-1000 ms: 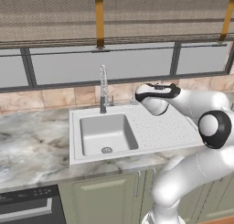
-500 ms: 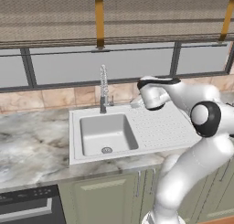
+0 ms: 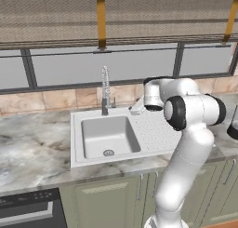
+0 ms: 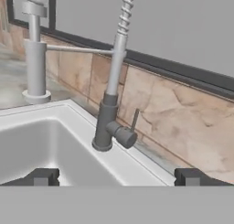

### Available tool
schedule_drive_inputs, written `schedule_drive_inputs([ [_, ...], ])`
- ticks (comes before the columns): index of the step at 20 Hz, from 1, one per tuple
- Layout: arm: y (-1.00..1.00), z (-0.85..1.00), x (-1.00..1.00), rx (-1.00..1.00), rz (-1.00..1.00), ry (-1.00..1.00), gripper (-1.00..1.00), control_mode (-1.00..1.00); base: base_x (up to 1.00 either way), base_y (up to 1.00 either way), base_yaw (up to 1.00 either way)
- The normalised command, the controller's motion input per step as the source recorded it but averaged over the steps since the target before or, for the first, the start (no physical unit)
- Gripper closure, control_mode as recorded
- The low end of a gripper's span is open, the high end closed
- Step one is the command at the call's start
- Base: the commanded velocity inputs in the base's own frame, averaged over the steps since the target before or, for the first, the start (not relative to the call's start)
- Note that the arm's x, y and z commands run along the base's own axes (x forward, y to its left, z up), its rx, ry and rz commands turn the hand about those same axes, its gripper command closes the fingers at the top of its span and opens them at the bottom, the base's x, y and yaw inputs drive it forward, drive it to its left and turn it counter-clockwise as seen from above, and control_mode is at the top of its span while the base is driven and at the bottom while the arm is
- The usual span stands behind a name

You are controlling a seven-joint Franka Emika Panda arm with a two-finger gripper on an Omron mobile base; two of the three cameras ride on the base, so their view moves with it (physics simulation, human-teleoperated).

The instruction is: Turn on the sink faucet and place the jug under the water for a few seconds to fill it up.

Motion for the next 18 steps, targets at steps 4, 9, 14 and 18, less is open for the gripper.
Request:
schedule_drive_inputs([
  [4, 0.03, 0.00, 0.29, 0.00, 0.18, 0.00, -1.00, -1.00, 0.00, 0.00, 0.00],
  [9, 0.02, 0.06, 0.41, 0.01, 0.20, 0.00, -1.00, -1.00, 0.00, 0.00, 0.00],
  [14, 0.07, 0.05, 0.56, 0.02, 0.18, 0.01, -1.00, -1.00, 0.00, 0.00, 0.00],
  [18, 0.24, 0.00, 0.54, 0.02, 0.12, 0.01, -1.00, -1.00, 0.00, 0.00, 0.00],
])
